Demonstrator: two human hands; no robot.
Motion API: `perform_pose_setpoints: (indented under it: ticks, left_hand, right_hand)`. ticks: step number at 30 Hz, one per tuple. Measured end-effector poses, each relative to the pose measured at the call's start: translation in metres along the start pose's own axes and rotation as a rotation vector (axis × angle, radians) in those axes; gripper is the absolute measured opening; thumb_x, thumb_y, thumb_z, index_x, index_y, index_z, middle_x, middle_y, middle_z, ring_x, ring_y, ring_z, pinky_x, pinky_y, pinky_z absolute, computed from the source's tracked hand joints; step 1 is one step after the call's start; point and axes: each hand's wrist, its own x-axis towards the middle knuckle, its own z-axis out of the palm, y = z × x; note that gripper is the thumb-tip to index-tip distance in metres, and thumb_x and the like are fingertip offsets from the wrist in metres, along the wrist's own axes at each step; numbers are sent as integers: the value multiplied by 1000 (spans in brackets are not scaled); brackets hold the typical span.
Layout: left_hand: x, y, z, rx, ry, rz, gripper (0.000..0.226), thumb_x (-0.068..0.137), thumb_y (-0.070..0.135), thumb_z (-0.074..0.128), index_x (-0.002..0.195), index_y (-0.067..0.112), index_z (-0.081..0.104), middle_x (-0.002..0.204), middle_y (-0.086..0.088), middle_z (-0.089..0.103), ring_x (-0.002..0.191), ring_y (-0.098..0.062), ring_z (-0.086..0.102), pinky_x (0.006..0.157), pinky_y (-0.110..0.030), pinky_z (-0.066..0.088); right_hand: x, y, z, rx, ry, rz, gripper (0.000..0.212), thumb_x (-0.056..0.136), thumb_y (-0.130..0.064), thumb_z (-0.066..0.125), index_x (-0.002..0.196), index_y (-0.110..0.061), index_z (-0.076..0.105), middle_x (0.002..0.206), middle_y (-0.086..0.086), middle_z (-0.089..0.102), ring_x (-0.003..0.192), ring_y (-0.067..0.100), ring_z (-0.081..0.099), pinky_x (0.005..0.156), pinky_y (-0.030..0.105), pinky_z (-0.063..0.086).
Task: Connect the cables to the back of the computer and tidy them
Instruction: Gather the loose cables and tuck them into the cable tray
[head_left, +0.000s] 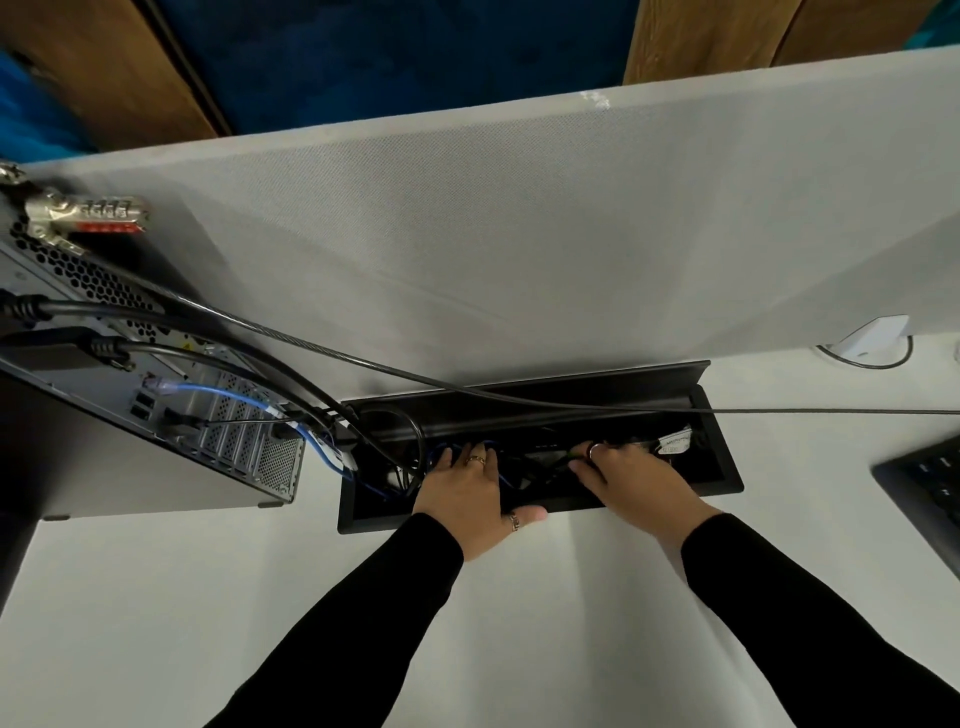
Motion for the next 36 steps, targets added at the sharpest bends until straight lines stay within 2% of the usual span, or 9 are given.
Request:
perform_pose_setpoints:
  ticks: [7,14,18,21,24,26,28,32,36]
  left_hand:
    - [0,3,-5,-52,-101,-65,98,81,75,20,146,3,15,157,-14,10,138,-32,28,108,-37,30]
    - [5,4,-12,-131,-177,-67,97,79,78,20,145,8,22,157,-14,4,137,-33,31,105,-39,35]
    - [9,3,-12,-134,-173,-59,96,78,80,21,144,11,27,158,-10,9,138,-36,25,107,-39,31]
    - [1,5,-6,-90,-59,-37,89,85,71,21,147,8,14,157,-9,11,141,-35,18,113,-38,20]
    - [-19,3,2,-84,97,16,71,94,54,22,148,9,10,157,-7,11,143,-27,17,117,-33,8]
    - [-34,-2,10,-98,244,50,59,94,41,23,142,9,32,148,-11,35,136,-23,35,117,-33,3]
    - [-48,-5,23,-113,331,76,51,86,34,31,122,12,60,124,-7,62,118,-21,57,113,-44,16]
    - [-68,-11,52,-351,575,106,30,82,27,45,106,23,64,108,3,65,103,-12,57,99,-34,31]
    - [-69,-24,67,-745,663,-183,28,81,39,41,105,29,52,108,8,54,103,-10,48,87,-18,19]
  right_hand:
    - [-10,-2,6,-363,-27,-55,48,96,-42,12,132,-26,40,114,-2,64,97,23,64,63,29,36]
    - [-6,0,-4,-555,-233,-222,49,99,-19,32,145,-16,14,132,12,44,103,30,59,75,38,50]
    - [-1,-1,-8,-531,-288,-228,53,98,-16,37,145,-16,14,141,13,36,112,33,53,83,43,49]
    - [1,2,-7,-502,-285,-215,48,99,-19,34,144,-19,18,143,10,34,117,32,50,87,43,48]
    - [-3,5,-3,-257,-158,-73,37,100,-38,27,131,-22,40,120,6,61,107,26,59,89,36,45]
    - [-7,-1,5,-135,26,-76,37,98,-43,31,121,-22,51,104,5,68,102,24,62,90,34,42]
    - [-11,-13,14,-86,158,-147,36,96,-41,36,117,-21,58,103,5,70,100,24,63,90,33,41]
    - [-7,-47,25,44,146,-156,40,93,-44,36,120,-22,57,110,1,69,102,20,64,90,30,43]
    - [15,-70,23,204,-32,46,39,92,-42,50,121,-17,53,108,5,68,99,22,64,79,33,51]
